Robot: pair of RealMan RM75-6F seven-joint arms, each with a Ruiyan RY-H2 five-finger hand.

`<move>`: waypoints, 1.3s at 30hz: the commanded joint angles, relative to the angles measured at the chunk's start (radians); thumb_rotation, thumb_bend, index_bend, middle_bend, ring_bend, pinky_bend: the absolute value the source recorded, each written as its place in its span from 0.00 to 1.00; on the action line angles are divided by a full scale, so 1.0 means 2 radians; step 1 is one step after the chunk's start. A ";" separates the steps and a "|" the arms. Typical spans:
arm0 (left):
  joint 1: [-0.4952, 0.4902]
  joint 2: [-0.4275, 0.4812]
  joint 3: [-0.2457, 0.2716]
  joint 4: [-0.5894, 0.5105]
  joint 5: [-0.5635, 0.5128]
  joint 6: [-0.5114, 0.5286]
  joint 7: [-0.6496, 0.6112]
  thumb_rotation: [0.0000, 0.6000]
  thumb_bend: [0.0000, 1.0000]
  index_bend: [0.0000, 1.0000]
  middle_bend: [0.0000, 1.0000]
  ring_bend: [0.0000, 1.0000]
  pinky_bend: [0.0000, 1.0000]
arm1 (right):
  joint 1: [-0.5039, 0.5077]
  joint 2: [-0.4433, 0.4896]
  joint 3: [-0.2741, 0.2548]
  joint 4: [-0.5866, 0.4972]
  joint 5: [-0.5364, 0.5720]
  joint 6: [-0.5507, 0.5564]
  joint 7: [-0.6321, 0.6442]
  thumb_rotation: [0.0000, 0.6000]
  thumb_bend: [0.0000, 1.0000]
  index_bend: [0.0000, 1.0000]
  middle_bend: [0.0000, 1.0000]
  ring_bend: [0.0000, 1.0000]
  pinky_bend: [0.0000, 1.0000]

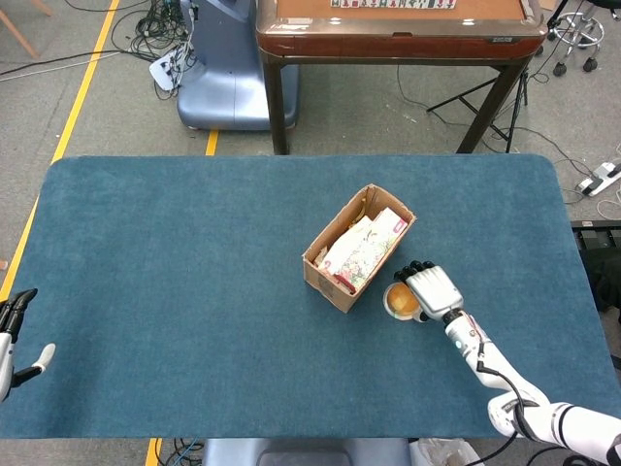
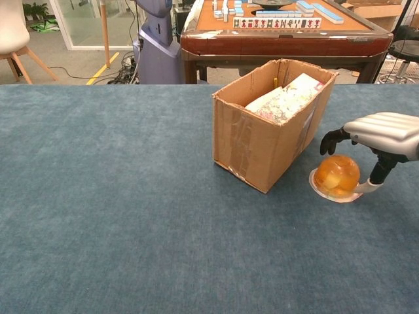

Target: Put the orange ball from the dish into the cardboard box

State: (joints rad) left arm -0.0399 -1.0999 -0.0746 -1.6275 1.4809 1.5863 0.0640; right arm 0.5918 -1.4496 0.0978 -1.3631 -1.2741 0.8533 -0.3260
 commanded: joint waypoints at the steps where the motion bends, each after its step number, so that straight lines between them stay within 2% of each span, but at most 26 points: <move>1: 0.001 0.001 0.000 -0.001 -0.001 0.000 -0.001 1.00 0.25 0.11 0.15 0.17 0.42 | 0.004 -0.006 -0.001 0.007 0.003 -0.002 0.000 1.00 0.05 0.32 0.30 0.20 0.31; 16: 0.004 0.003 -0.002 -0.002 0.000 0.004 -0.003 1.00 0.25 0.11 0.15 0.17 0.42 | 0.011 -0.030 -0.007 0.038 0.003 0.005 0.006 1.00 0.10 0.39 0.41 0.33 0.43; 26: 0.005 0.004 -0.002 -0.002 0.000 0.005 -0.002 1.00 0.25 0.11 0.16 0.17 0.42 | 0.005 -0.034 -0.009 0.047 -0.012 0.028 0.026 1.00 0.12 0.50 0.51 0.45 0.47; 32: 0.005 0.003 -0.002 -0.002 0.000 0.004 -0.001 1.00 0.25 0.11 0.16 0.17 0.42 | -0.003 -0.016 -0.011 0.023 -0.029 0.048 0.046 1.00 0.12 0.50 0.51 0.46 0.47; 39: 0.003 0.002 -0.003 0.000 -0.005 -0.001 0.000 1.00 0.25 0.11 0.17 0.17 0.42 | -0.018 0.031 -0.012 -0.048 -0.068 0.103 0.052 1.00 0.12 0.50 0.51 0.46 0.47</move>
State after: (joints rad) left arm -0.0329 -1.0949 -0.0805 -1.6278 1.4708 1.5835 0.0627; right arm 0.5691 -1.4182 0.0737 -1.4177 -1.3785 1.0178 -0.2238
